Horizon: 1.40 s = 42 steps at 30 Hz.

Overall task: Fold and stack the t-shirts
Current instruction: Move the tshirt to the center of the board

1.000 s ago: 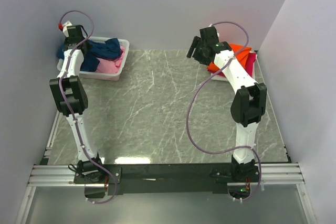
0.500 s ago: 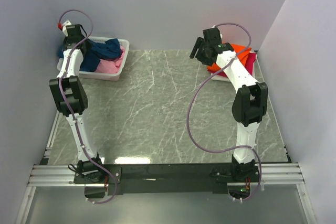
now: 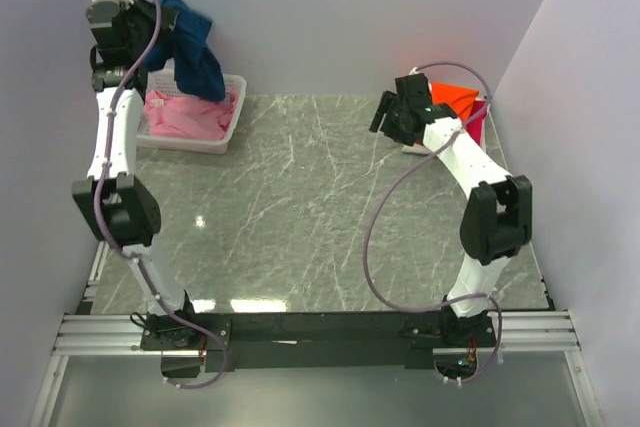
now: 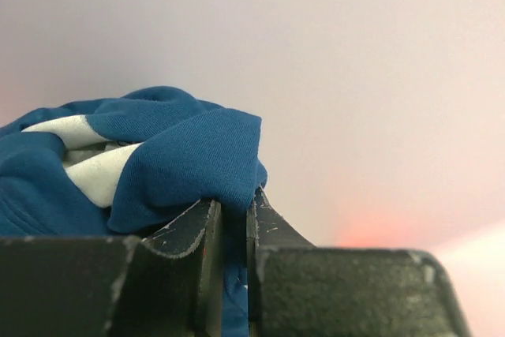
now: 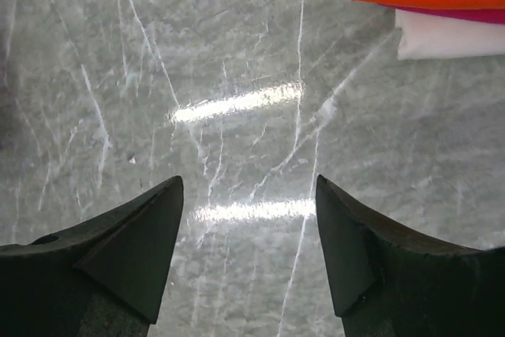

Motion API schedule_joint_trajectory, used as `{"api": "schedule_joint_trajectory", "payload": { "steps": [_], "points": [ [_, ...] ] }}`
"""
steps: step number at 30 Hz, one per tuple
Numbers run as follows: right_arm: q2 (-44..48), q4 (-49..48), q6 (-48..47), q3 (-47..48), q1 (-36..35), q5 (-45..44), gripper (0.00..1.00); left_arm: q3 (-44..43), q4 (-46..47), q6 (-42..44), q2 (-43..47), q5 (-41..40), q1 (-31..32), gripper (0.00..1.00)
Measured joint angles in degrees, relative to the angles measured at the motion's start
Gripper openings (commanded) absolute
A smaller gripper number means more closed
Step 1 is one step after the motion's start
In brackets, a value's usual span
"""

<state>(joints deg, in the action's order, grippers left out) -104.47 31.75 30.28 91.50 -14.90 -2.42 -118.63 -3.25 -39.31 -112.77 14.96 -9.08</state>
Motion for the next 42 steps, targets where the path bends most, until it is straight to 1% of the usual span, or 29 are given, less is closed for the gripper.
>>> {"api": "schedule_joint_trajectory", "payload": {
  "steps": [3,6,8,11,12,15,19,23,26,28,30,33,35,38,39,40,42],
  "points": [
    [5.9,-2.1,-0.2,-5.5,0.0,-0.3,0.74,4.7,3.2,-0.9,9.0,5.6,2.3,0.00],
    [13.4,-4.4,-0.6,-11.3,0.0,-0.9,0.74,6.8,3.5,-0.6,16.3,9.9,6.8,0.00],
    [17.0,-5.4,-0.7,-14.0,0.0,-1.2,0.74,8.3,3.5,-0.2,21.2,11.8,11.6,0.00],
    [25.4,-6.7,-0.8,-20.4,0.0,-2.3,0.74,13.9,3.7,-0.2,29.3,13.5,18.2,0.00],
    [28.5,-6.9,-0.8,-22.8,0.0,-2.7,0.74,17.1,4.5,-0.5,32.7,14.1,19.7,0.00],
    [37.3,-7.2,-0.7,-29.9,0.0,-3.9,0.74,24.8,3.8,-1.1,41.3,14.5,20.3,0.00],
    [46.8,-6.4,-0.1,-37.1,0.0,-4.9,0.74,31.7,1.2,-1.7,47.0,14.3,20.1,0.00],
    [53.3,-4.5,0.7,-41.4,0.0,-5.6,0.74,39.3,-1.7,-1.4,47.3,14.4,22.0,0.00],
    [56.4,-3.2,1.5,-43.1,0.0,-5.8,0.74,41.5,-6.3,-0.1,42.3,14.2,24.9,0.00],
    [57.7,-2.6,1.9,-43.5,0.0,-5.9,0.73,42.1,-9.6,1.3,38.2,12.8,28.0,0.00],
    [58.4,-2.4,2.1,-43.7,0.0,-6.0,0.73,43.3,-12.4,2.8,35.1,11.1,32.3,0.00],
    [58.5,-2.1,2.3,-43.7,0.0,-6.1,0.73,44.8,-14.4,4.1,34.1,9.8,37.3,0.00],
    [58.2,-2.0,2.5,-43.8,0.0,-6.1,0.74,44.9,-13.9,4.4,34.1,9.7,39.1,0.00],
    [57.8,-2.0,2.9,-44.0,0.0,-6.0,0.74,44.9,-14.1,4.9,33.9,8.0,39.6,0.01],
    [57.5,-2.1,3.1,-44.0,0.0,-5.9,0.74,44.9,-14.8,5.1,33.4,7.0,39.5,0.05],
    [57.2,-2.2,3.1,-44.0,0.0,-5.6,0.74,44.9,-15.6,5.3,32.7,5.7,39.5,0.27],
    [56.2,-2.2,3.3,-44.0,0.0,-5.1,0.74,44.9,-17.8,6.2,30.9,3.1,39.5,0.58]
  ]
}}
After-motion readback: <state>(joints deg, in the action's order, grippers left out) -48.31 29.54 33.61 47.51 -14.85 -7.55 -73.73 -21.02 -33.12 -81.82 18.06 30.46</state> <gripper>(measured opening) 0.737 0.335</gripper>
